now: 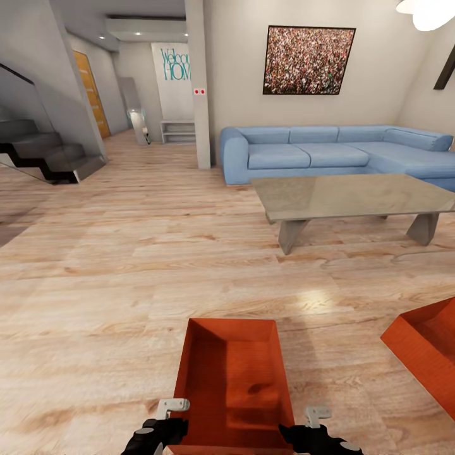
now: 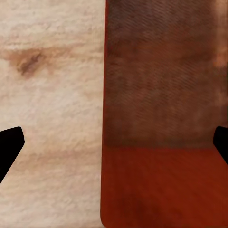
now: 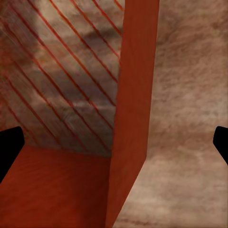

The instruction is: Move the two storage containers from the living room to the garage. In the garage, place one container on the floor and stack the other container on top of it (either order is fine).

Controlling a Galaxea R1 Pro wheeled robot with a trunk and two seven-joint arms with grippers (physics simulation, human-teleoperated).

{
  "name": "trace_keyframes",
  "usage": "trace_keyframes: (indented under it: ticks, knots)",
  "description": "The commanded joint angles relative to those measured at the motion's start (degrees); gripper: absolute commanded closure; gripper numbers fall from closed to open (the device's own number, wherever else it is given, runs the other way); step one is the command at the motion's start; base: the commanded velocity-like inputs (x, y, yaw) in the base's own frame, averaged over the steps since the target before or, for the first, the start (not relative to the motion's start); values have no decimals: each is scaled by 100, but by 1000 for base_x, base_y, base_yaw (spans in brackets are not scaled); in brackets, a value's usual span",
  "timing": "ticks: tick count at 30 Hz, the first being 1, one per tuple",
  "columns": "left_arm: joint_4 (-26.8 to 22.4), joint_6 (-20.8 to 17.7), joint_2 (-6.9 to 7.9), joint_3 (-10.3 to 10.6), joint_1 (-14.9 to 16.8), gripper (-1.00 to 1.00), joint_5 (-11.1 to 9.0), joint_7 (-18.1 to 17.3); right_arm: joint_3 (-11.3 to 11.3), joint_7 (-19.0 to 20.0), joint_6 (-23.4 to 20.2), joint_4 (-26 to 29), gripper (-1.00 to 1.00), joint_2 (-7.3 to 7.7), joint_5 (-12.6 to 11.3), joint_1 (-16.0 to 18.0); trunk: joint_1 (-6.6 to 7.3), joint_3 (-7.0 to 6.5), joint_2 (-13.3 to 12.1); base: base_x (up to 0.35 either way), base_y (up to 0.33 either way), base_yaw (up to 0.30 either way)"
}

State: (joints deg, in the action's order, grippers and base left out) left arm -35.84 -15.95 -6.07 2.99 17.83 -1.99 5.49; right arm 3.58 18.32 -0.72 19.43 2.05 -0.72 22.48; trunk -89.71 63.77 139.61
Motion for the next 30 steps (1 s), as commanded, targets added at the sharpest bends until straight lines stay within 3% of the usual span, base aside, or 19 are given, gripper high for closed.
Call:
trace_keyframes:
  ticks: [1,13,19,30]
  knots:
    - [-11,-31,5,27,1,-100,-21,40,38,40,-8,0,-100,-3,-7,2,1,5,2,0,0,0]
    - [-11,-23,12,27,2,-100,-30,40,38,40,-8,0,-100,-3,-7,2,1,5,2,0,0,0]
    - [-11,-22,9,27,2,-100,-30,40,38,40,-8,0,-100,-3,-7,2,-131,112,242,0,0,0]
    - [-11,-22,9,27,2,-100,-30,40,38,40,-8,0,-100,-5,-7,2,-131,112,242,0,0,0]
